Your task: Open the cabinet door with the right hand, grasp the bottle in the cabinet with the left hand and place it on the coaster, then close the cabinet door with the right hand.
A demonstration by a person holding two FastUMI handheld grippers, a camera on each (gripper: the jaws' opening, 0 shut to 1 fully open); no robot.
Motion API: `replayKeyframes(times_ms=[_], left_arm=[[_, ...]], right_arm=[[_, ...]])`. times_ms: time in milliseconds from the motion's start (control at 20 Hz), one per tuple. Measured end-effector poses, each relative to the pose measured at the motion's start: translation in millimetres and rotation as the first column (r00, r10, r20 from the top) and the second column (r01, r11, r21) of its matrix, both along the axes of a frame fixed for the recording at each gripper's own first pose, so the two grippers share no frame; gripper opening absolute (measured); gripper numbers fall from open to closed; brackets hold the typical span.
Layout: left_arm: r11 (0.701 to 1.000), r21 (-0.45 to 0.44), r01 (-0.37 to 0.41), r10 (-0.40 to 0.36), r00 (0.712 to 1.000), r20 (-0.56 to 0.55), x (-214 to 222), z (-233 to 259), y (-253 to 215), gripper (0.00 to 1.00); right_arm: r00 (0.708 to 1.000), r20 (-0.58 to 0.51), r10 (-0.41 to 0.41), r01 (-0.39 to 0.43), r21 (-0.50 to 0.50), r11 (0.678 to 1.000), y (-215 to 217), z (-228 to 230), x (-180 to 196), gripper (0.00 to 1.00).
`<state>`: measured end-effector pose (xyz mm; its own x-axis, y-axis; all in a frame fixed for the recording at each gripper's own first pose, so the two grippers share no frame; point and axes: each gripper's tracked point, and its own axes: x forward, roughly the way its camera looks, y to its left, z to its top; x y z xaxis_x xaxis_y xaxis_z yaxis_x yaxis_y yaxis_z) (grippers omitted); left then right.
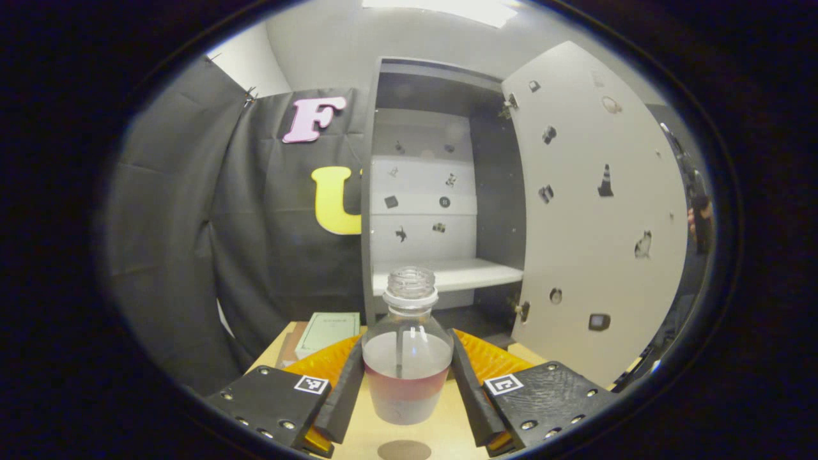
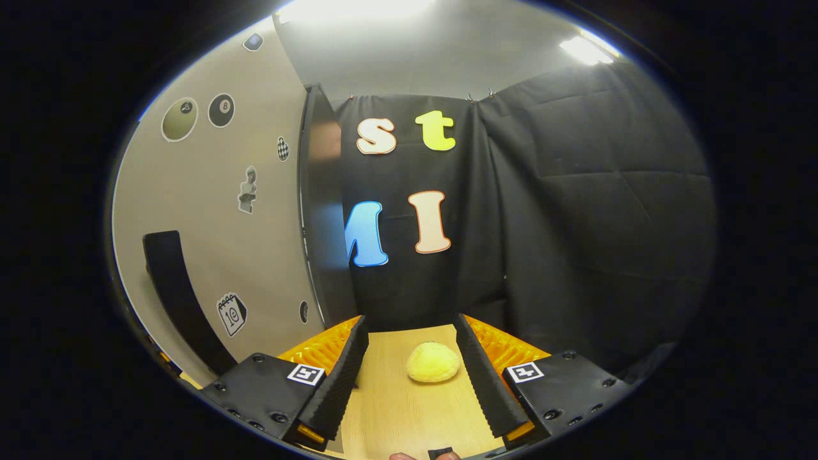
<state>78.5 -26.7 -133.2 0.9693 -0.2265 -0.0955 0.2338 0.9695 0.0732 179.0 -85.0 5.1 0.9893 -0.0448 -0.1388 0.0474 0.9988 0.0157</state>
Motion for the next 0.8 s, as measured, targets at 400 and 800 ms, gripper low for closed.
replayKeyframes(times_ms=[400, 800], left_arm=[[0.996, -0.015, -0.085, 0.085, 0.996, -0.017, -25.3, -110.5, 11.9, 0.73], [0.997, 0.005, -0.074, 0.074, 0.995, -0.067, -8.8, -183.5, 5.4, 0.73]], right_arm=[[1.0, 0.005, 0.003, -0.003, 0.079, 0.997, 17.2, -11.7, -21.0, 0.88], [0.995, 0.05, -0.084, 0.083, 0.02, 0.996, 11.7, -18.8, -28.5, 0.88]])
